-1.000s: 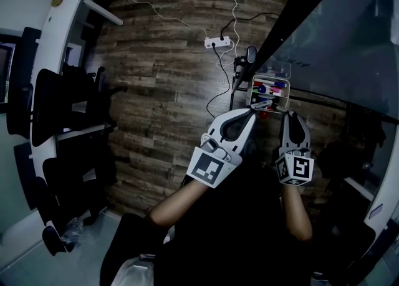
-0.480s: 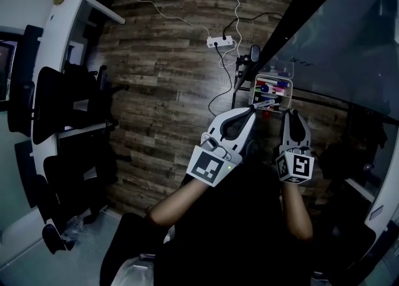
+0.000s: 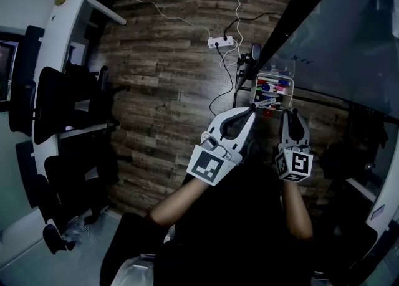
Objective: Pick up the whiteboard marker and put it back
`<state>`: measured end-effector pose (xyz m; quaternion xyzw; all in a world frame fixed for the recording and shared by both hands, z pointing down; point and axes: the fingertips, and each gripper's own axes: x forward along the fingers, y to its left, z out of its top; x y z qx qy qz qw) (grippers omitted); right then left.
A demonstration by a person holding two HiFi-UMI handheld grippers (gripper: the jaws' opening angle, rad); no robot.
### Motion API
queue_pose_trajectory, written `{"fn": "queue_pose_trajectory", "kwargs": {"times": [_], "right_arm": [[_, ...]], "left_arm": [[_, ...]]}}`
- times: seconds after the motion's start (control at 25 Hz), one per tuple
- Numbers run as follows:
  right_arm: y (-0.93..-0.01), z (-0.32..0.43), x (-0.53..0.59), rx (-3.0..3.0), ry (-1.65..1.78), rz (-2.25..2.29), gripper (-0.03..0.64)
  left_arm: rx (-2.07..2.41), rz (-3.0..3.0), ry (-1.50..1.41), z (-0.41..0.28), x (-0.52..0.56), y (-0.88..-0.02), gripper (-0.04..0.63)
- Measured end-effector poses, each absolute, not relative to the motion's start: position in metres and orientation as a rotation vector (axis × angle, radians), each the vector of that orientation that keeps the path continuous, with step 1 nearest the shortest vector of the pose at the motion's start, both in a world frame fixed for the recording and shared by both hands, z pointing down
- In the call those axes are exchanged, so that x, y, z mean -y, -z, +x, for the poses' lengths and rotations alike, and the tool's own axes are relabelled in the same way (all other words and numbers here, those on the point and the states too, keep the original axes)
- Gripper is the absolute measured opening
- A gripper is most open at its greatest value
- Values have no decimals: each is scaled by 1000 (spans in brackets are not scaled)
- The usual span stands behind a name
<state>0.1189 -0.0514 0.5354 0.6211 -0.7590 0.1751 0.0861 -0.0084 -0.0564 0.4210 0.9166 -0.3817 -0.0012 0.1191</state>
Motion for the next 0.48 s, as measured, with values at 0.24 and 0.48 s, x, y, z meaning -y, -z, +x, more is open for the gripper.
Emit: {"fn": "queue_pose_trajectory", "kwargs": {"times": [0.24, 0.48], "right_arm": [[-539, 120, 47, 2256, -526, 1847, 80], [-537, 122, 42, 2257, -518, 1850, 80]], "left_arm": [[1116, 2682, 7, -9, 53, -421, 8], [1118, 2686, 11, -8, 49, -420, 8]]}}
